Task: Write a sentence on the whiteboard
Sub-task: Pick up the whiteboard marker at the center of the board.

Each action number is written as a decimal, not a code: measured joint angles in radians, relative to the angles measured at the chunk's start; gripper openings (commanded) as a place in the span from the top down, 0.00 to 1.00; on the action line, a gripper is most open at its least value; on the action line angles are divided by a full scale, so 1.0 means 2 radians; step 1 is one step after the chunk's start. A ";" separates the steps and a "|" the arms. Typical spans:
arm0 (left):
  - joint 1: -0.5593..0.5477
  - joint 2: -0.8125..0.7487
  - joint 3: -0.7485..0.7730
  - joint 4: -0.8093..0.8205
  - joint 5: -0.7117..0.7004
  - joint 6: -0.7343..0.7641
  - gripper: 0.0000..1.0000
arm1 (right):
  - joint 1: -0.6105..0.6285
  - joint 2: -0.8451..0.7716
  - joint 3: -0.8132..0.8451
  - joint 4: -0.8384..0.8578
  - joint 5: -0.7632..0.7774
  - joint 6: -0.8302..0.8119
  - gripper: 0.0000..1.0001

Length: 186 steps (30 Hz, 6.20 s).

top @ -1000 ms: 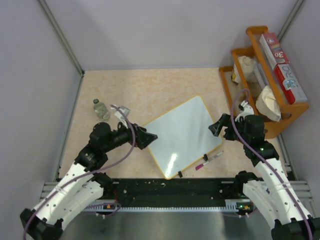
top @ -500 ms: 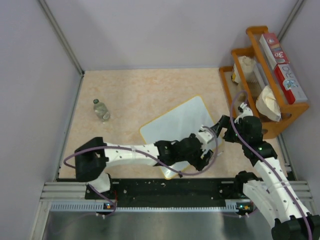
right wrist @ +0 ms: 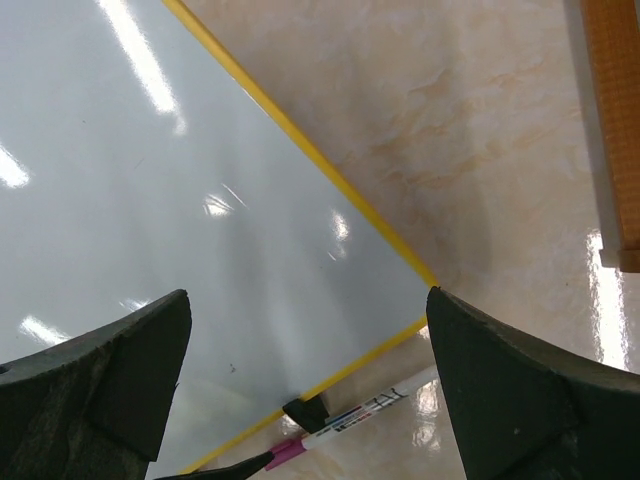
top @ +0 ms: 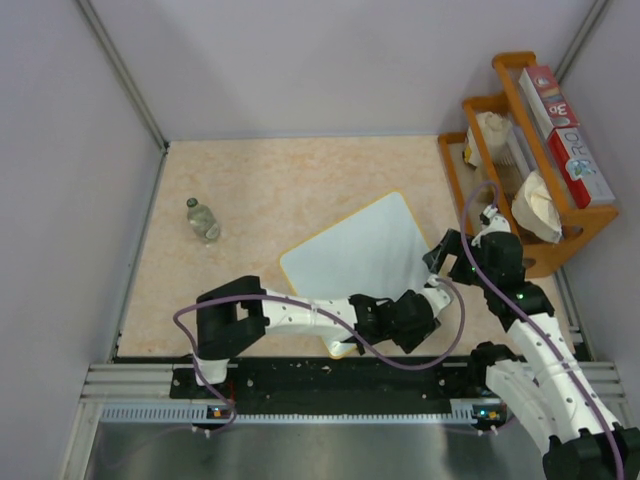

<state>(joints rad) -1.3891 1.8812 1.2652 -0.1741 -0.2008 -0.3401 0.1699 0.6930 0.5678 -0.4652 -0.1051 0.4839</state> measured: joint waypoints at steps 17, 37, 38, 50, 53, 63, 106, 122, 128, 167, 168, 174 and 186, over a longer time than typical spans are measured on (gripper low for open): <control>0.000 0.052 0.018 -0.051 -0.014 -0.011 0.56 | -0.001 0.011 0.001 0.000 0.012 0.000 0.01; -0.018 -0.002 0.007 -0.057 0.004 -0.004 1.00 | -0.002 -0.008 0.027 -0.023 -0.018 -0.007 0.01; -0.019 -0.018 0.007 -0.060 0.005 -0.002 1.00 | -0.002 -0.011 0.038 -0.028 -0.027 -0.010 0.01; -0.018 -0.196 -0.014 -0.163 -0.037 0.037 1.00 | -0.002 -0.095 0.135 -0.033 -0.186 -0.056 0.01; -0.016 -0.242 -0.046 -0.209 -0.047 0.040 1.00 | -0.002 -0.097 0.135 -0.018 -0.244 -0.059 0.01; -0.015 -0.414 -0.072 -0.326 -0.019 0.052 1.00 | 0.067 -0.068 0.083 0.085 -0.398 -0.036 0.05; -0.015 -0.419 -0.028 -0.390 0.132 0.095 1.00 | 0.369 0.169 0.113 0.100 -0.432 -0.114 0.67; -0.016 -0.415 -0.014 -0.412 0.095 0.086 0.05 | 0.379 0.177 0.113 0.094 -0.450 -0.109 1.00; -0.015 -0.405 0.027 -0.438 -0.012 0.047 0.02 | 0.379 0.176 0.114 0.091 -0.390 -0.099 1.00; 0.153 -0.355 -0.166 0.184 0.179 -0.176 0.26 | 0.380 -0.178 -0.043 0.253 0.096 0.078 1.00; 0.153 -0.352 -0.166 0.188 0.179 -0.179 0.27 | 0.380 -0.181 -0.043 0.255 0.096 0.078 1.00; 0.153 -0.349 -0.167 0.231 0.180 -0.186 0.28 | 0.380 -0.189 -0.049 0.265 0.096 0.079 1.00; 0.159 -0.351 -0.177 0.278 0.182 -0.188 0.70 | 0.380 -0.190 -0.052 0.276 0.091 0.084 1.00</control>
<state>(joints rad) -1.0718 1.1793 0.9104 0.3817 0.1635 -0.7158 0.9295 0.3138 0.4644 0.0864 0.0761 0.6521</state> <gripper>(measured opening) 0.482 0.076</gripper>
